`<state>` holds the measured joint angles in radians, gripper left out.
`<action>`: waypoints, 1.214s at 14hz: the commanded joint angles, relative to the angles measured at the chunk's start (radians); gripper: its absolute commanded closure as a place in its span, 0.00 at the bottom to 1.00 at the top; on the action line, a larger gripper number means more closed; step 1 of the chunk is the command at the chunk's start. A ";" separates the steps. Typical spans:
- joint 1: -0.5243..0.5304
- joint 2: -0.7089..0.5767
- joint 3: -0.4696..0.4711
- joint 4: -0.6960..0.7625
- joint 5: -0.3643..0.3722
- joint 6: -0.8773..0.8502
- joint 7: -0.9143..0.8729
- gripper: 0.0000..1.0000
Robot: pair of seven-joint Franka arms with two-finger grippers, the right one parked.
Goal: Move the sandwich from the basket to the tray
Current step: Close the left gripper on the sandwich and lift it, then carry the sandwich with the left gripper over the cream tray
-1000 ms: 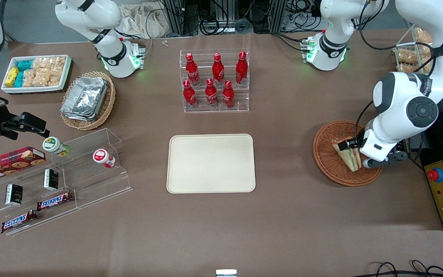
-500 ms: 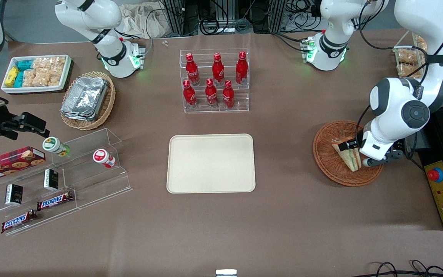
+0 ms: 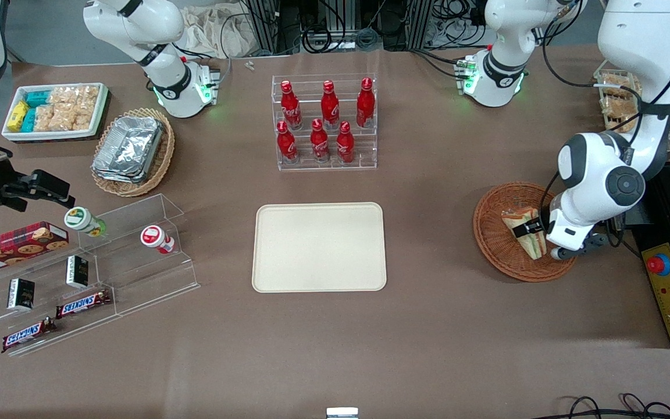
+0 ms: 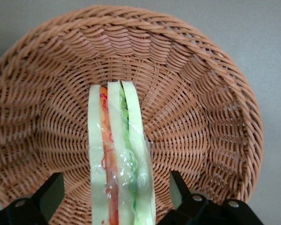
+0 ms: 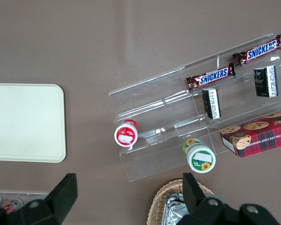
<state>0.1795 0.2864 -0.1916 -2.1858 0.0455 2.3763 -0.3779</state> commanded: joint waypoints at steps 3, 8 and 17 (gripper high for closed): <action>0.000 0.002 -0.005 -0.028 0.022 0.037 -0.039 0.07; -0.021 -0.009 -0.009 -0.023 0.023 0.017 -0.119 0.80; -0.041 -0.084 -0.044 0.392 0.002 -0.549 -0.088 1.00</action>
<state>0.1414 0.2096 -0.2158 -1.9144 0.0483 1.9366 -0.4777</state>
